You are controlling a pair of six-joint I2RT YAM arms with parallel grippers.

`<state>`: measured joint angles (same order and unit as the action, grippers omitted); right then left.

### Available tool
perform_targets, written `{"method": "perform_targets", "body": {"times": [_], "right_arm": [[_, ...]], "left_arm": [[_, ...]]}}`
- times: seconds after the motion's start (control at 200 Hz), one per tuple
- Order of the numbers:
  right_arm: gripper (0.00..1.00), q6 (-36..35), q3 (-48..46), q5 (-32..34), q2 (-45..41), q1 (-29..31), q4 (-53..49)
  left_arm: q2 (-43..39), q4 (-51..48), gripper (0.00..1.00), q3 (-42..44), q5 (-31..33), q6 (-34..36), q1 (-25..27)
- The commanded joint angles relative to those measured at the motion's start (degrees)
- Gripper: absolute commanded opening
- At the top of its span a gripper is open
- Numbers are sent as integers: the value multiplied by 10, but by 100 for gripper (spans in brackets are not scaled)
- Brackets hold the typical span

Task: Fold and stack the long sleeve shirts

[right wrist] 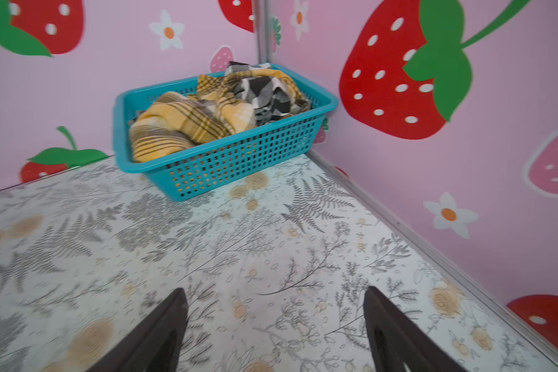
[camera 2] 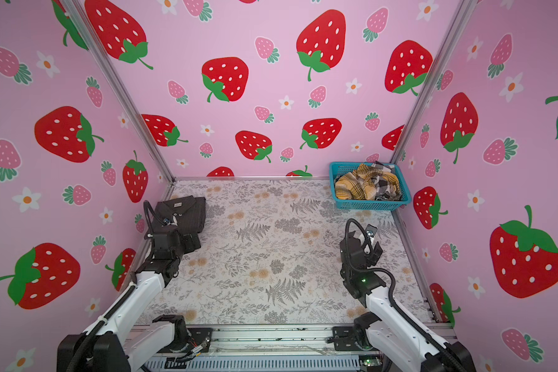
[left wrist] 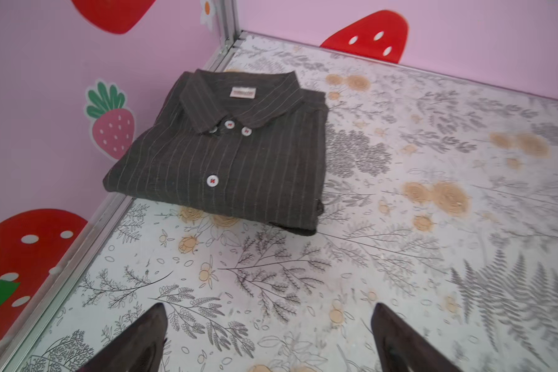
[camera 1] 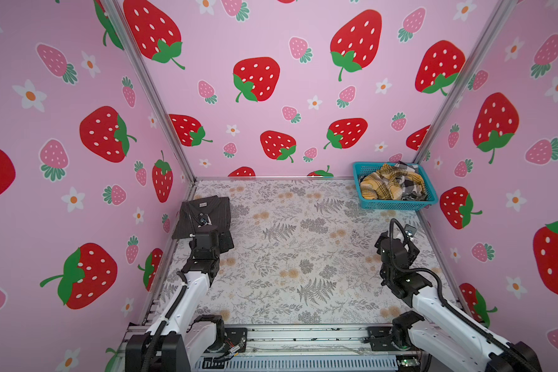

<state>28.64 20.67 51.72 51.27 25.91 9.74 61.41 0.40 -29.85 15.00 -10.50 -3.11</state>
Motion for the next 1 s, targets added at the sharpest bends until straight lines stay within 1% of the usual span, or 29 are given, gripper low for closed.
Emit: {"method": "perform_targets", "body": {"times": [0.0,0.045,0.13,0.225,0.29,0.36,0.395,0.43,0.455,0.495,0.545,0.595,0.635,0.68,0.72,0.74,0.765,0.8,0.815,0.855,0.91,0.945,0.995], "right_arm": [[88,-24,-13,38,58,-50,79],[88,-38,-9,40,83,-68,102],[89,-93,-14,36,137,-84,192],[90,-152,-31,3,195,-95,303],[91,-175,-53,-59,224,-104,390],[92,-183,-76,-146,249,-116,480],[93,-180,-76,-176,255,-120,495],[94,-202,-74,-218,269,-126,518],[100,-214,-63,-236,277,-130,509],[100,-237,-49,-260,290,-134,500],[100,-278,-51,-296,303,-135,534],[100,-296,-63,-331,314,-143,579],[100,-287,-79,-356,337,-160,624],[100,-275,-93,-373,371,-177,679],[100,-271,-96,-382,398,-184,717],[100,-270,-89,-392,401,-187,711],[100,-270,-72,-404,392,-191,663],[100,-275,-45,-431,387,-195,596],[100,-276,-46,-433,391,-196,604],[100,-274,-55,-439,399,-199,638],[100,-275,-47,-440,390,-198,606],[100,-274,-49,-439,393,-199,615],[100,-274,-49,-439,393,-199,616]], "left_arm": [[62,119,99,8,-18,13,-30],[89,142,99,8,-27,31,-31],[131,181,99,12,-53,65,-31],[148,229,99,23,-89,83,-31],[152,258,99,29,-112,85,-31],[153,269,99,29,-133,58,-32],[160,293,99,37,-149,45,-32],[171,308,99,35,-168,42,-32],[176,304,99,28,-177,44,-31],[193,326,99,23,-186,42,-30],[218,366,99,26,-195,44,-28],[248,404,99,27,-199,45,-26],[255,378,99,13,-221,70,-19],[266,375,99,6,-199,90,3],[267,400,99,23,-174,92,16],[275,436,99,39,-166,85,15],[283,477,99,49,-152,73,13],[271,436,99,42,-157,71,6],[270,434,99,42,-154,71,7],[282,464,99,45,-149,70,8],[274,433,99,39,-150,72,8],[280,452,99,42,-149,69,8],[275,432,99,37,-148,72,9]]}}
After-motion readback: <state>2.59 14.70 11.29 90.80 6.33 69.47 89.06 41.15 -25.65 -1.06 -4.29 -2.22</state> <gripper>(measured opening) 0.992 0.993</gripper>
